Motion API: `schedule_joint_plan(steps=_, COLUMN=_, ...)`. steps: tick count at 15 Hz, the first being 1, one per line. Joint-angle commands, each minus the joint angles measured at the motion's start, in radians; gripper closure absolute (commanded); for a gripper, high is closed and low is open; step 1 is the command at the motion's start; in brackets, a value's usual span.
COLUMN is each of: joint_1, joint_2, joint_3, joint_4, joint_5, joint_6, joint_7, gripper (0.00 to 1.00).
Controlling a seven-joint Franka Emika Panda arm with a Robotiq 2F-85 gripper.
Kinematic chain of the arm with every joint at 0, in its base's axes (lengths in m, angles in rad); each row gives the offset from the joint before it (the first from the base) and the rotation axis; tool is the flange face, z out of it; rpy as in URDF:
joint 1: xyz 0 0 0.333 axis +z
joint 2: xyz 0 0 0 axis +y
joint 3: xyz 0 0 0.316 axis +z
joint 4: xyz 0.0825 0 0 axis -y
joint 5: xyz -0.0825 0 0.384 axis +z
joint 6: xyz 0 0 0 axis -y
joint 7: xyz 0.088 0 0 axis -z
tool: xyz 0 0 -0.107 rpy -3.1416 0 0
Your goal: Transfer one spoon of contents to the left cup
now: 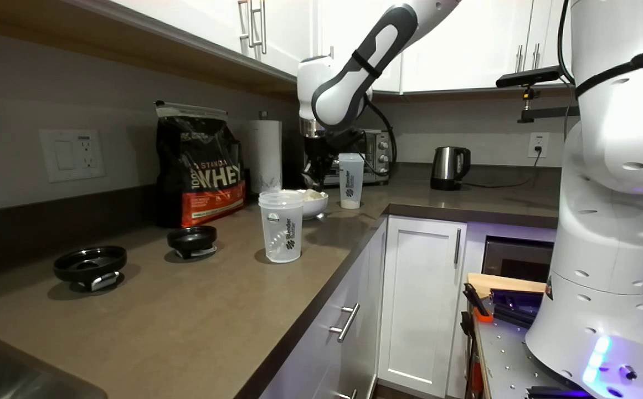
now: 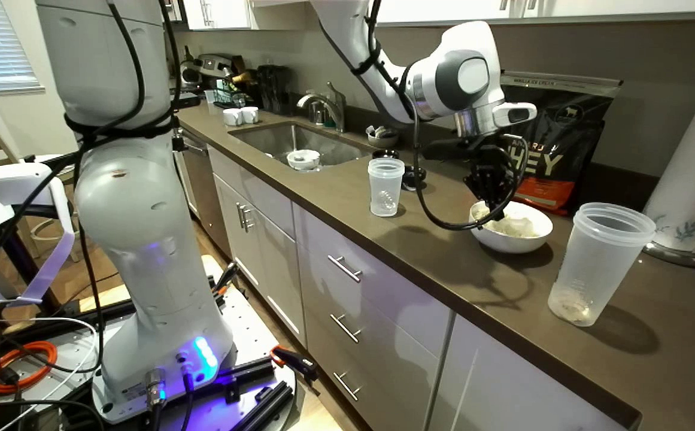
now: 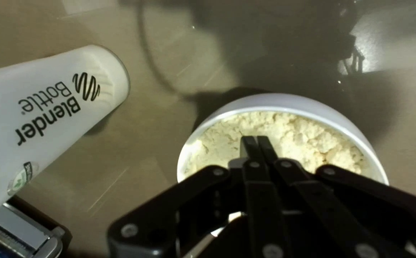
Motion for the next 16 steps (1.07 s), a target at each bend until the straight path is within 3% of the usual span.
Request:
schedule_joint_plan(steps=1, joint_1=-0.009, joint_2=-0.003, joint_3=0.004, joint_4=0.001, joint_5=0.064, joint_6=0.014, joint_7=-0.007, gripper=0.98)
schedule_joint_plan(steps=12, joint_1=-0.004, joint_2=0.005, joint_3=0.016, joint_4=0.015, joint_5=0.129, joint_6=0.013, joint_7=-0.013, gripper=0.98)
schedule_joint_plan(steps=16, joint_1=-0.016, joint_2=0.002, joint_3=0.02, joint_4=0.025, joint_5=0.224, joint_6=0.0, joint_7=-0.044, gripper=0.98)
